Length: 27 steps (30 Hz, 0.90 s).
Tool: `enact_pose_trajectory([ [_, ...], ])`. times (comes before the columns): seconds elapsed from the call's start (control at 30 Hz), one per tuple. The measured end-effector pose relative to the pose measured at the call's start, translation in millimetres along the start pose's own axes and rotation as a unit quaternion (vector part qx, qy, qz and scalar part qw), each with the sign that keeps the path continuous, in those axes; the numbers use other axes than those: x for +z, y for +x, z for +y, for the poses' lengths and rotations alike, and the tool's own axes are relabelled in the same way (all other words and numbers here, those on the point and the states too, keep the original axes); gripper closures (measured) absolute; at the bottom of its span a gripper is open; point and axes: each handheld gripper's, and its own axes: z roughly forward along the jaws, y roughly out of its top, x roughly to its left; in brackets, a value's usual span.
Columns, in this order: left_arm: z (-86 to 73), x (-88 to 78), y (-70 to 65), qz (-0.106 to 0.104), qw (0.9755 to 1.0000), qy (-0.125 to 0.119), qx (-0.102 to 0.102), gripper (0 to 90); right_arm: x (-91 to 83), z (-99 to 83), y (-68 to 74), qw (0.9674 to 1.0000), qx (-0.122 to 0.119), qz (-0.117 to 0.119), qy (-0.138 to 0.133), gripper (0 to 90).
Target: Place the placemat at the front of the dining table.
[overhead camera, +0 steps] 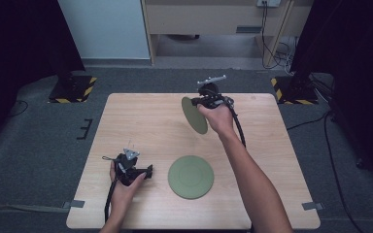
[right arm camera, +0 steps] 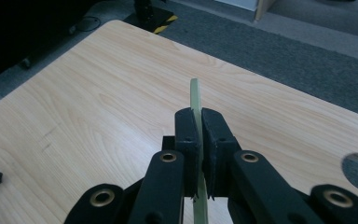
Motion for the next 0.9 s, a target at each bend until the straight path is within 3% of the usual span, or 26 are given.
enact_pose_trajectory([
  [0.1, 0.0, 0.0, 0.0, 0.0, 1.0, 0.0, 0.0, 0.0, 7.9, 4.7, 8.6, 1.0, -0.003, 0.009, -0.002, 86.2],
  [0.23, -0.1, 0.0, -0.3, 0.0, 1.0, 0.0, -0.001, 0.0, 17.1, 1.6, 8.7, 0.9999, 0.002, 0.016, 0.001, 86.1],
  [0.4, 0.1, 0.1, -0.4, 0.001, 1.0, 0.0, -0.002, 0.0, 21.1, -8.1, -1.6, 0.9998, 0.012, 0.013, 0.007, 86.1],
  [0.9, 0.2, 0.2, -0.7, 0.002, 1.0, 0.001, -0.003, 0.0, 8.6, -31.6, -42.2, 0.9991, 0.039, -0.016, 0.006, 86.1],
])
